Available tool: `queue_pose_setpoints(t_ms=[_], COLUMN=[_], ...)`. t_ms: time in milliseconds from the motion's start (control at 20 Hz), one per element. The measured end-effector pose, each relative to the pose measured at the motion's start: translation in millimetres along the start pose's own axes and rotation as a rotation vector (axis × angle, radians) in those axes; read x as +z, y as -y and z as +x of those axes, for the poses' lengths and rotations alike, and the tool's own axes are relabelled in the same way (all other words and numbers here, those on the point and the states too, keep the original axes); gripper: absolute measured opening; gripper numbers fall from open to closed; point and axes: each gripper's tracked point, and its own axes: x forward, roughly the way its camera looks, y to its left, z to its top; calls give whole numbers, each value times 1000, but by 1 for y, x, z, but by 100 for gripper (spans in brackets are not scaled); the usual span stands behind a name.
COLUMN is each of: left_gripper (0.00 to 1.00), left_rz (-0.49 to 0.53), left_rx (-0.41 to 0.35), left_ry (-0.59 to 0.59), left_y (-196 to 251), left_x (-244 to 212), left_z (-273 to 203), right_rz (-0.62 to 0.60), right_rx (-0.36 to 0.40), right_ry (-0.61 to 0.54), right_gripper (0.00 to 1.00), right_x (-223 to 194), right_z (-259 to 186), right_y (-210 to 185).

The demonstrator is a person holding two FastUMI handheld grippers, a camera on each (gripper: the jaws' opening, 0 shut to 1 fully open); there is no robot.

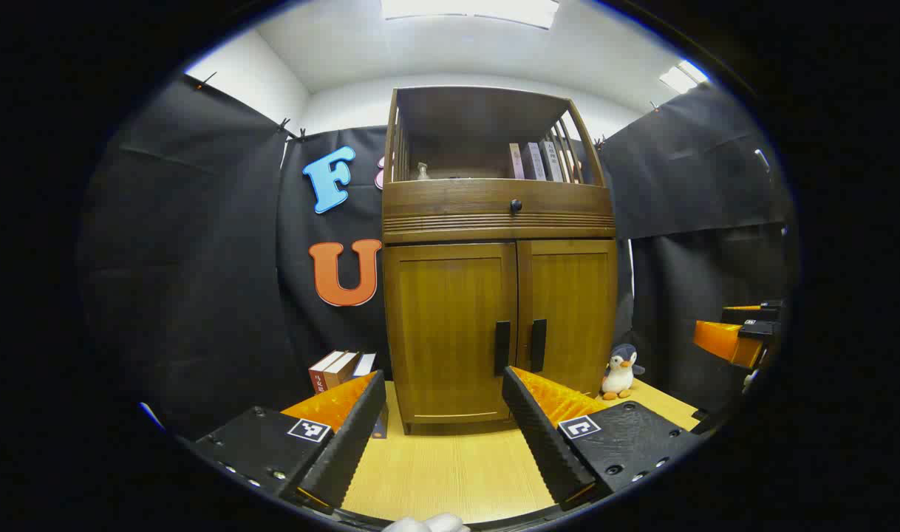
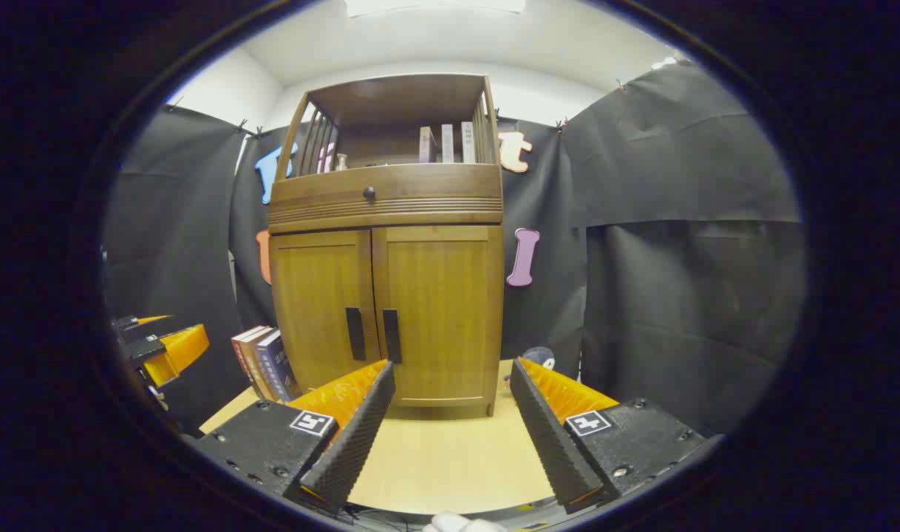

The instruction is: Open the right door of the double-door shoe cabinet with the right hand, and open the left door with the left hand.

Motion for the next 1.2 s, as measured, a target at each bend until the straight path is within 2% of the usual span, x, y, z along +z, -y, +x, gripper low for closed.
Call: queue_pose_setpoints(t_ms=[50,150,200,250,900,1200], left_gripper=[96,100,100,96,96,96], left_rz=[-1,-6,-7,-6,-6,-13], left_rx=[-2,-4,-5,-3,1,-11], left_ry=[-4,-8,-9,-8,-23,-37], left_y=[-1,-1,-2,-4,-8,3], left_x=[-1,-1,-2,-1,2,-2], left_z=[0,0,0,-1,2,4], right_rz=[-3,-10,-12,-12,-24,-35], right_rx=[2,5,11,12,23,37], right_ry=[0,3,6,5,-16,-40], right_gripper=[100,99,99,99,100,100], right_x=[0,2,3,3,0,-15], right_z=[0,-1,-1,0,10,35], right_y=[-2,-5,-7,-8,-24,-24])
